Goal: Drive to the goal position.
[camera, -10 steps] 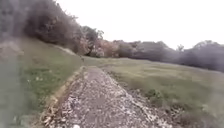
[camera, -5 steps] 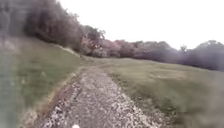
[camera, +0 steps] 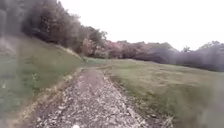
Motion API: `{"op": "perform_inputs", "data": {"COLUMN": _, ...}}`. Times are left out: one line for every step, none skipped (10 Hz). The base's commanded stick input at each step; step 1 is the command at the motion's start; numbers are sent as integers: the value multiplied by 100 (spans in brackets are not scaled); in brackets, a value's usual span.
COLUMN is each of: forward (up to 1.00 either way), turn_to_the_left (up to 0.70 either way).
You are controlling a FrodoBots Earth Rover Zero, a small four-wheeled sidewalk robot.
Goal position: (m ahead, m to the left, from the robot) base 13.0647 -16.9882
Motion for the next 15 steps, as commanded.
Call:
{"op": "perform_inputs", "data": {"forward": 100, "turn_to_the_left": 0}}
{"op": "perform_inputs", "data": {"forward": 100, "turn_to_the_left": 0}}
{"op": "perform_inputs", "data": {"forward": 100, "turn_to_the_left": 0}}
{"op": "perform_inputs", "data": {"forward": 100, "turn_to_the_left": 0}}
{"op": "perform_inputs", "data": {"forward": 100, "turn_to_the_left": 0}}
{"op": "perform_inputs", "data": {"forward": 100, "turn_to_the_left": 0}}
{"op": "perform_inputs", "data": {"forward": 100, "turn_to_the_left": 0}}
{"op": "perform_inputs", "data": {"forward": 100, "turn_to_the_left": 0}}
{"op": "perform_inputs", "data": {"forward": 100, "turn_to_the_left": 0}}
{"op": "perform_inputs", "data": {"forward": 100, "turn_to_the_left": 0}}
{"op": "perform_inputs", "data": {"forward": 100, "turn_to_the_left": 0}}
{"op": "perform_inputs", "data": {"forward": 100, "turn_to_the_left": 0}}
{"op": "perform_inputs", "data": {"forward": 100, "turn_to_the_left": 0}}
{"op": "perform_inputs", "data": {"forward": 100, "turn_to_the_left": 0}}
{"op": "perform_inputs", "data": {"forward": 100, "turn_to_the_left": 0}}
